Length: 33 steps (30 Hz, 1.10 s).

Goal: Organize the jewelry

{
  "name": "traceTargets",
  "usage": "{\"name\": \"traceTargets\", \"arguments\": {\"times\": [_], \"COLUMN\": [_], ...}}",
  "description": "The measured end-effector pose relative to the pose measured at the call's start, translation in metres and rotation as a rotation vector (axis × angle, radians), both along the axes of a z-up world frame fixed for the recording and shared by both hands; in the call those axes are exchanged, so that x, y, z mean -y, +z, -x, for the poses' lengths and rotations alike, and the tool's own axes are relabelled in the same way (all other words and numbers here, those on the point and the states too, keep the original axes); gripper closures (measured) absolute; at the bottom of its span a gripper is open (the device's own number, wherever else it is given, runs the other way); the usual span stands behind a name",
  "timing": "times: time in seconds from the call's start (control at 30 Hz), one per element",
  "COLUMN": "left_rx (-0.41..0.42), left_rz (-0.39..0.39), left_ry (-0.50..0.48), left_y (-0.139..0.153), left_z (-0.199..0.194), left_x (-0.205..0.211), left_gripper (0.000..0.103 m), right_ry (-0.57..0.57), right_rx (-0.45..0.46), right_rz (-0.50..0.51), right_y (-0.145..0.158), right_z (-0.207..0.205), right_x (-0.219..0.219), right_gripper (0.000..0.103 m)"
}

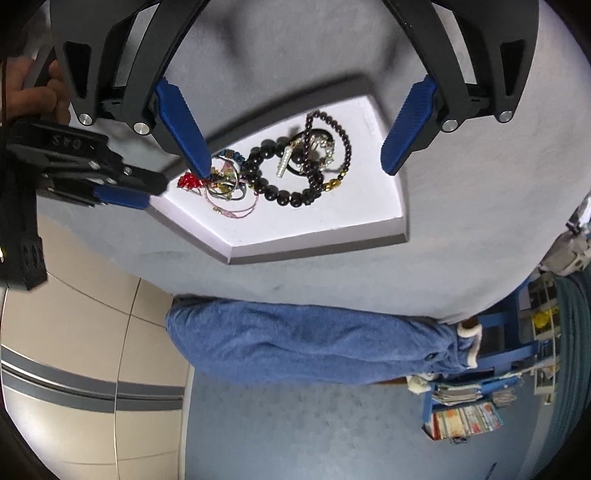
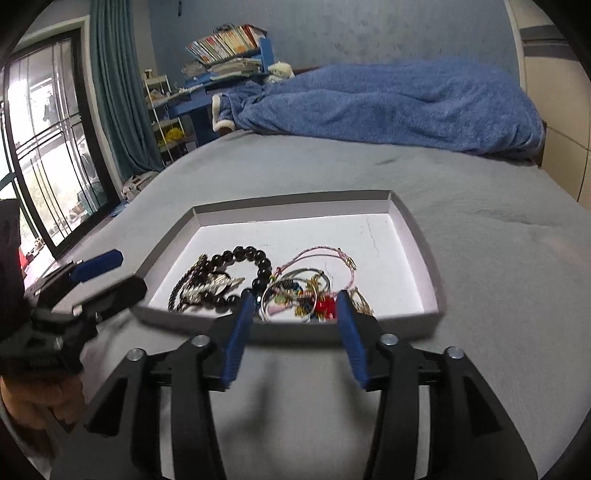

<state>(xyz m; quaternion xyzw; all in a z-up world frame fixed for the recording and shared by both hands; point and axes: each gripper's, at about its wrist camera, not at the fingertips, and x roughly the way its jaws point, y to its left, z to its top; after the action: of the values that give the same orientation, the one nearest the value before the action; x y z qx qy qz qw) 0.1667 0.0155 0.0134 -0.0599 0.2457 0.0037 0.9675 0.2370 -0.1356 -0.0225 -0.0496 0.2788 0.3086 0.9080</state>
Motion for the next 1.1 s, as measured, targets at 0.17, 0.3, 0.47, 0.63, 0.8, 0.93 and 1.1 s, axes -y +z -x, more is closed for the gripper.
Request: {"name": "traceTargets", "arguments": {"times": [0.17, 0.3, 0.47, 0.63, 0.8, 0.93, 1.1], "left_rx": [0.010, 0.058, 0.051, 0.094, 0.083, 0.070, 0.083], "left_rz": [0.017, 0.006, -0.022, -0.063, -0.077, -0.071, -0.062], "left_ry": [0.019, 0.052, 0.049, 0.034, 0.032, 0.038, 0.055], "left_y": [-0.004, -0.002, -0.006, -0.003, -0.005, -0.006, -0.006], "left_z": [0.017, 0.032, 0.041, 0.053, 0.054, 0.057, 0.062], "left_x": [-0.003, -0.003, 0.005, 0.014, 0.017, 0.016, 0.013], "left_gripper": [0.008, 0.005, 0.005, 0.005, 0.005, 0.005, 0.005], "right_ry": [0.000, 0.006, 0.016, 0.015, 0.010, 0.003, -0.001], "right_rx": [0.053, 0.107, 0.175, 0.189, 0.191, 0.190, 0.197], "right_rz": [-0.017, -0.032, -0.054, -0.033, -0.012, -0.005, -0.003], "right_y": [-0.003, -0.002, -0.005, -0.008, -0.011, -0.013, -0.012], "right_z": [0.028, 0.045, 0.061, 0.067, 0.073, 0.075, 0.078], "right_x": [0.015, 0.021, 0.025, 0.024, 0.024, 0.025, 0.026], "right_gripper": [0.030, 0.019, 0.007, 0.006, 0.006, 0.006, 0.006]}}
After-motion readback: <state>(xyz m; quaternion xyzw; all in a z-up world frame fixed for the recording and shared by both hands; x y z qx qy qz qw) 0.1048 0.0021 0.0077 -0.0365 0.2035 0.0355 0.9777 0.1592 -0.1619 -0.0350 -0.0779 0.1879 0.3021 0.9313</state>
